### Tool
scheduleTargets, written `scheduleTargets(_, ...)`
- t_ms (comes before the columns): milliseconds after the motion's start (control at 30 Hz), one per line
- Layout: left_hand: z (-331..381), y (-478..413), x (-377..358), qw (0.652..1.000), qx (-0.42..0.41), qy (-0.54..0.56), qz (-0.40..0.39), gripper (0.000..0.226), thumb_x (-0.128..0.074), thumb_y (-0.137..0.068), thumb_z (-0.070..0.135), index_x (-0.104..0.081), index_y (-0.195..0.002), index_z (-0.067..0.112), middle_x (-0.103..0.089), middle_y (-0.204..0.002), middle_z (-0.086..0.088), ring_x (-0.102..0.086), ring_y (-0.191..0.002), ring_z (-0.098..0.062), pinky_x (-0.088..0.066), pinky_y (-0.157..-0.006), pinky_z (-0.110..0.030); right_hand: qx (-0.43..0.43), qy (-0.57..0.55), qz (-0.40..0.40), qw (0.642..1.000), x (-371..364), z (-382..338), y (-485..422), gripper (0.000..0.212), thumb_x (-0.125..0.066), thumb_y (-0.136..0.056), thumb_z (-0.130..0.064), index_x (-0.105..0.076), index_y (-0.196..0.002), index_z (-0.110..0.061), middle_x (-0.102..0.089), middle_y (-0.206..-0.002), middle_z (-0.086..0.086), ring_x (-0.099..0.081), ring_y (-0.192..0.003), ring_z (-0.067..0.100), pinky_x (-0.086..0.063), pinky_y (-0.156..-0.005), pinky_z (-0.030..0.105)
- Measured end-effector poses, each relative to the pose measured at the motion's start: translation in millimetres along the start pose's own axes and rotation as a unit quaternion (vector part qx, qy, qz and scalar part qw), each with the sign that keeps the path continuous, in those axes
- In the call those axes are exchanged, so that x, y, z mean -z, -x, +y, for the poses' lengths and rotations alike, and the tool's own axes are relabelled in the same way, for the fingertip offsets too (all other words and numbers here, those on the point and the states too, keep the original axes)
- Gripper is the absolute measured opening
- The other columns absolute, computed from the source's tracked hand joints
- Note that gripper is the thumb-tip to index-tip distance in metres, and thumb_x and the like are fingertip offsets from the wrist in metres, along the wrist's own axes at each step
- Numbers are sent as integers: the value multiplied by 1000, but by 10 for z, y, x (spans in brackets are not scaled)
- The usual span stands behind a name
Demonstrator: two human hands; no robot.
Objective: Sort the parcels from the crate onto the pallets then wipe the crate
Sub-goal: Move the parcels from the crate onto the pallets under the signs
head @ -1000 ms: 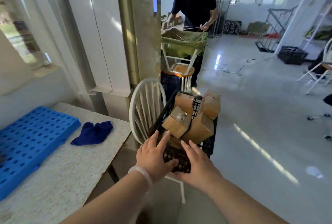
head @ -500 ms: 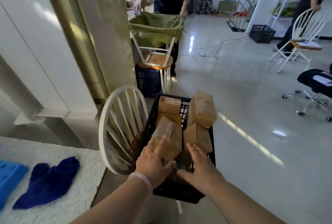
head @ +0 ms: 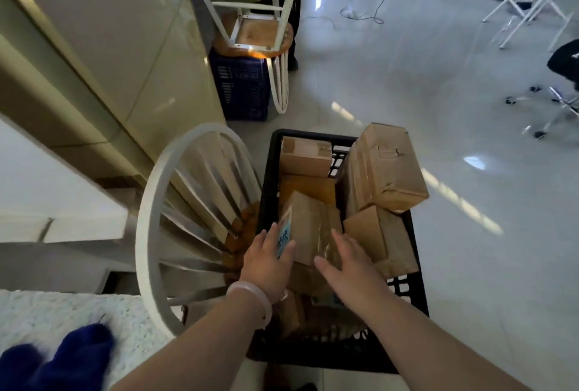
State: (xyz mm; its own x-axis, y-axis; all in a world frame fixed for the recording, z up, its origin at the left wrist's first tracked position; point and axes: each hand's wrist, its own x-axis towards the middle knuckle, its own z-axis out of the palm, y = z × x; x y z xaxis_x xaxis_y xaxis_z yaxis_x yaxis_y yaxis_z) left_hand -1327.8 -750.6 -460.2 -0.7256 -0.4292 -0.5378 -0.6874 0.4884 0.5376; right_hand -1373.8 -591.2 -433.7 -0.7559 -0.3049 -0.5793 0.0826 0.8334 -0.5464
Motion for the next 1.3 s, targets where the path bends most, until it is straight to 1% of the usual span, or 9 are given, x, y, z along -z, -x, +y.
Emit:
scheduleTargets(167,-63,-187,-50,996,-58,-62,-22,56,-34,-100,49,-31,-152,26,-28,-158,-1,-27,-144,-25,-27,-117,-46,-24,-13,-16,1000,-86,-128,-169,74,-44,-94,-63,-9,-155,-39,-7,-163,-10,-9,-150,17,-19,-119,43)
scheduleTargets(367,-162,-151,-82,992,-117,43,-34,42,-39,-101,36,-53,-139,24,-53,-143,5,-45,-134,-16,-36,-111,-43,-17,-35,-21,999,-190,-197,-242,76,-47,-90,-66,-12,-154,-42,-11,-162,-10,-12,-149,18,-24,-119,48)
scheduleTargets(500,-159,-168,-67,989,-125,55,-56,42,-44,-102,23,-46,-144,22,-40,-152,-2,-36,-141,-21,-30,-116,-37,-36,-44,-12,998,-215,-194,-287,79,-55,-90,-59,-11,-153,-43,-11,-162,-9,-15,-148,20,-29,-116,47)
scheduleTargets(600,-121,-196,-86,990,-41,83,-104,50,-43,-102,31,-31,-151,30,-22,-159,-3,-24,-145,-25,-25,-119,-40,-34,-54,-4,998,-224,-202,-285,77,-56,-91,-54,-11,-152,-46,-13,-162,-7,-17,-147,20,-30,-116,47)
scheduleTargets(667,-109,-214,-100,979,39,140,-141,61,-46,-100,40,-18,-154,36,-25,-156,-5,-36,-138,-28,-36,-112,-45,-27,-52,1,998,-223,-211,-266,75,-56,-91,-52,-12,-152,-47,-16,-161,-7,-22,-146,20,-33,-114,49)
scheduleTargets(767,-104,-199,-103,964,79,192,-164,68,-50,-99,40,-11,-155,35,-32,-152,-5,-47,-127,-25,-47,-100,-36,-25,-58,7,998,-214,-208,-235,73,-55,-91,-52,-14,-151,-48,-21,-159,-8,-27,-143,19,-37,-111,50)
scheduleTargets(967,-103,-44,11,976,-11,175,-127,79,-62,-93,41,-14,-155,32,-26,-148,0,-32,-135,-18,-32,-109,-30,-36,-148,4,988,-179,-247,-117,69,-49,-98,-45,-9,-154,-43,-31,-154,-5,-43,-129,16,-46,-98,36)
scheduleTargets(1200,3,225,229,971,-76,204,-96,99,-76,-81,42,-8,-154,39,-31,-145,9,-38,-128,-10,-46,-99,-27,-12,-222,19,975,-14,-329,250,69,-52,-99,-36,-10,-152,-47,-33,-153,-6,-40,-115,10,-39,-69,20)
scheduleTargets(1300,89,419,300,961,-116,235,-83,97,-74,-80,48,-8,-151,46,-36,-142,11,-43,-129,-11,-47,-102,-31,11,-232,40,972,127,-323,442,68,-51,-100,-34,-9,-151,-50,-35,-149,-7,-40,-115,10,-42,-79,26)
